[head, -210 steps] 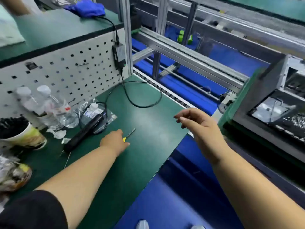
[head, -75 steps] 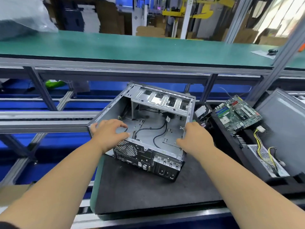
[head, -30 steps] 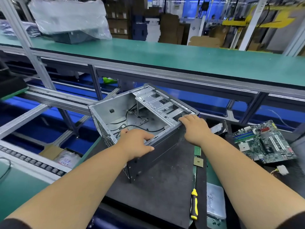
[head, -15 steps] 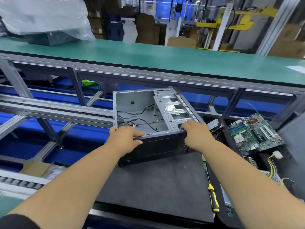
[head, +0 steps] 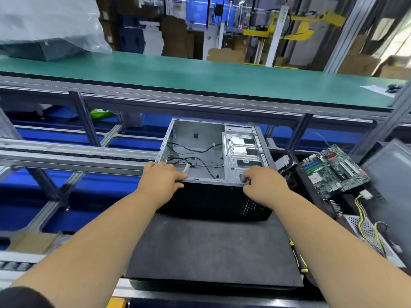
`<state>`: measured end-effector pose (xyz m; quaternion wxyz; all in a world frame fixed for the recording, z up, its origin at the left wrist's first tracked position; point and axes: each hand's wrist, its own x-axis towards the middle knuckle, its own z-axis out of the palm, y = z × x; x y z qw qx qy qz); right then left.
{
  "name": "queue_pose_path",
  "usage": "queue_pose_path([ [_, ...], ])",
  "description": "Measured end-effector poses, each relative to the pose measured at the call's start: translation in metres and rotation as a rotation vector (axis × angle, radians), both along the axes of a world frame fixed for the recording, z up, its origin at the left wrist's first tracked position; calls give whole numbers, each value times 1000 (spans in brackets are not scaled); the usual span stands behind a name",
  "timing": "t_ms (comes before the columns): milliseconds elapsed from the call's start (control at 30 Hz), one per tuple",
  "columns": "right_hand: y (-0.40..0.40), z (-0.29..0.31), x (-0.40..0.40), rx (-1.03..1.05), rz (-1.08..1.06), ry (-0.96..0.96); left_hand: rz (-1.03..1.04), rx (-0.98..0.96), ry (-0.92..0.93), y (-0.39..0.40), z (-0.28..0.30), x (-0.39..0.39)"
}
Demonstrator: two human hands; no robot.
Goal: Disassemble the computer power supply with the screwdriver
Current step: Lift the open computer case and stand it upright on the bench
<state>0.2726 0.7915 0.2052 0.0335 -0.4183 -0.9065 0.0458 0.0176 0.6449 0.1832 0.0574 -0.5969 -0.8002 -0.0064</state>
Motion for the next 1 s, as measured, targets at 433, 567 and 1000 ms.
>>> queue_pose_path([
  [433, 23, 4, 12, -178, 154, 94, 264, 145, -339, -10, -11, 33],
  [567, 47, 4, 20, -127, 222, 156, 487, 195, -397, 7, -5, 76],
  [1000, 129, -5, 21, -65, 323, 80, 1030, 384, -987, 61, -7, 144],
])
